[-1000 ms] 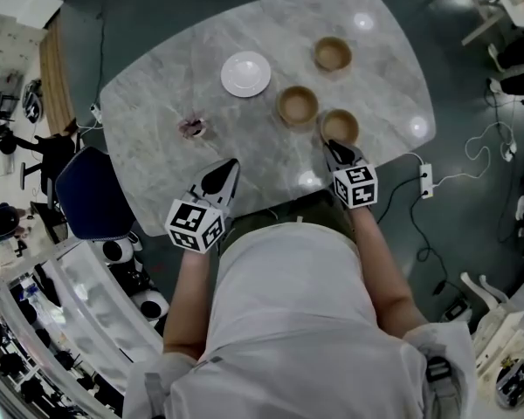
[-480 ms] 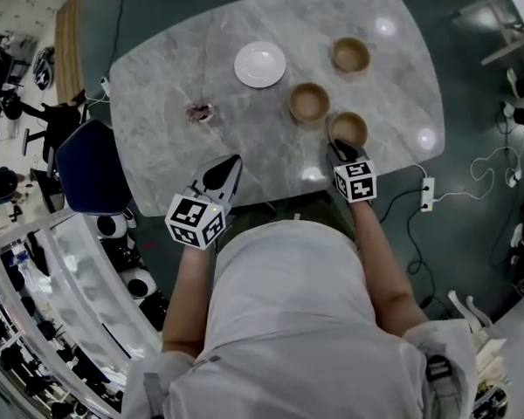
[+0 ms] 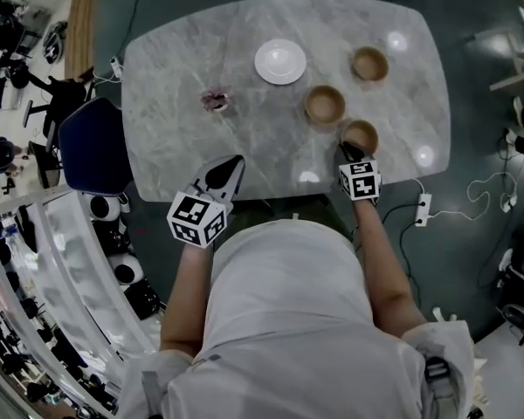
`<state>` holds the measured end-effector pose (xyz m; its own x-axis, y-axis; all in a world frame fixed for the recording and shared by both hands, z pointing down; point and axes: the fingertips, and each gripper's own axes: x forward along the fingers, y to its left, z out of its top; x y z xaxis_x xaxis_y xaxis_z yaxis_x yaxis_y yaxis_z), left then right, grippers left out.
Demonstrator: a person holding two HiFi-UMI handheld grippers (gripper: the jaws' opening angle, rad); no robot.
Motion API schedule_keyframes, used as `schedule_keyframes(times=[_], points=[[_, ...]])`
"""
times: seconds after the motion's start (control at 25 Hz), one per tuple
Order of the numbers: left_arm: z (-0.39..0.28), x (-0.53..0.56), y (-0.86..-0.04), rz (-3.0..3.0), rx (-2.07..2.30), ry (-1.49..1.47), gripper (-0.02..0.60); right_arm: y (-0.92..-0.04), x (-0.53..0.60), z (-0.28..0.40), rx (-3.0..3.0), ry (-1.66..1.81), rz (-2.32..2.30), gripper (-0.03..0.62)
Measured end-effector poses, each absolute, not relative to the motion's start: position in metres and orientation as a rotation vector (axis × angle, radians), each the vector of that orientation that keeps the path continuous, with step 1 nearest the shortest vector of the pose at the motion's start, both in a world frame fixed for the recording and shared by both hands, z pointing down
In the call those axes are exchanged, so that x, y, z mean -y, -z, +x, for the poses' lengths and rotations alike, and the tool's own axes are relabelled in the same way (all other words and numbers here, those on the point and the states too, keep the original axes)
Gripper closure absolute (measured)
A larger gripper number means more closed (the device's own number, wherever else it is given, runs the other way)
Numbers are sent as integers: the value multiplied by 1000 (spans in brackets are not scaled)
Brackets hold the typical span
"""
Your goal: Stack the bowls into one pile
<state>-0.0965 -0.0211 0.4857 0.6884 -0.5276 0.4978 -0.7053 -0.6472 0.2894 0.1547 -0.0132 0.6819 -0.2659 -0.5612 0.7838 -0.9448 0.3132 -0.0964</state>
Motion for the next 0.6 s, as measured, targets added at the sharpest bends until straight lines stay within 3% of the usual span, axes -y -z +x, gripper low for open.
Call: schedule_keyframes(times=[0.6], points=[[-139, 34, -486, 2472, 877, -427, 580, -648, 16, 137, 1841, -703, 1446, 571]])
